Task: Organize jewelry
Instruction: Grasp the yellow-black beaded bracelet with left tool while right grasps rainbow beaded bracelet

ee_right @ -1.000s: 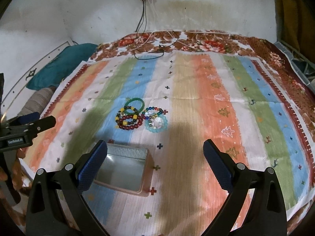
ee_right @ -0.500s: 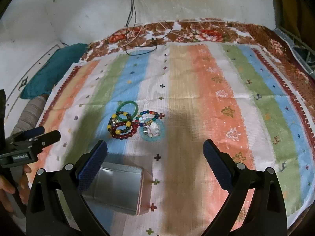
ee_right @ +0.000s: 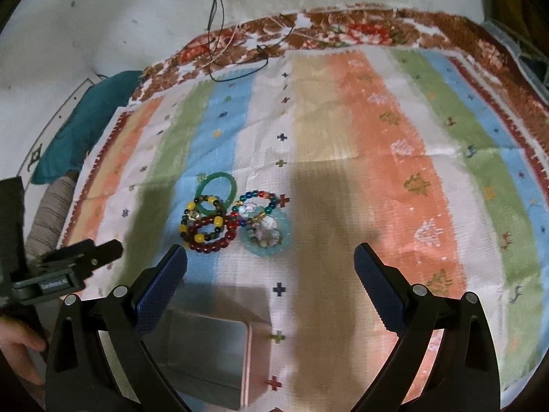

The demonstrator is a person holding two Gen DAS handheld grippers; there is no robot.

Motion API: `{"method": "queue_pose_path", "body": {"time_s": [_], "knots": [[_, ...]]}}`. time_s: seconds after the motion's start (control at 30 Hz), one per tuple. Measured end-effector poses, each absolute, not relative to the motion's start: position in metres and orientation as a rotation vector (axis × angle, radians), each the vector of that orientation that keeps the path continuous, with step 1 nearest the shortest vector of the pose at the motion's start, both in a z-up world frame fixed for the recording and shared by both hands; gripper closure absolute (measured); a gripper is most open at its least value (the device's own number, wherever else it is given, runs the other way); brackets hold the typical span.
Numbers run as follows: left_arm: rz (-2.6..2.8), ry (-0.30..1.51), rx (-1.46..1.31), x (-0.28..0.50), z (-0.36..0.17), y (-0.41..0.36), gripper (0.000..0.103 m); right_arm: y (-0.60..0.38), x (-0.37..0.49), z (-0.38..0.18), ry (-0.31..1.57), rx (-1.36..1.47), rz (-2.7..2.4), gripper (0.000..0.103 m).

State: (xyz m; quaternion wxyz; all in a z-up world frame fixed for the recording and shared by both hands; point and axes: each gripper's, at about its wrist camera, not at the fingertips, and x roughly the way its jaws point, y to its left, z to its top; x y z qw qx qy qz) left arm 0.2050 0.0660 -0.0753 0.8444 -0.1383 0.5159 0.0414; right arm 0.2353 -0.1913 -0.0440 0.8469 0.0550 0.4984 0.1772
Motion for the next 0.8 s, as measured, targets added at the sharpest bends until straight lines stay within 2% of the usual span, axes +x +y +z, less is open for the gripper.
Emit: {"method": "queue_pose_path", "body": {"time_s": [0.17, 0.23, 0.37, 0.43, 0.7, 0.8], "knots": [[0.072, 1.109, -0.309, 0.217, -0.089, 0.065, 0.006, -0.18, 0.25, -0.055, 1.075, 0.076, 0.348, 0.005], [0.066, 1.12, -0.316, 0.222, -0.094, 0.065, 0.013, -0.176, 0.256, -0.06, 1.084, 0.073, 0.344, 0.005], [0.069, 1.147, -0.313, 0.232, -0.107, 0.067, 0.017, -0.17, 0.267, -0.068, 1.097, 0.066, 0.338, 0.005], [0.071, 1.16, -0.329, 0.235, -0.113, 0.071, 0.02, -0.166, 0.272, -0.071, 1.104, 0.065, 0.331, 0.013], [0.06, 1.198, -0.394, 0.251, -0.133, 0.081, 0.028, -0.155, 0.294, -0.09, 1.139, 0.061, 0.334, 0.014], [0.054, 1.206, -0.407, 0.256, -0.139, 0.083, 0.034, -0.152, 0.299, -0.096, 1.153, 0.064, 0.332, 0.022]]}}
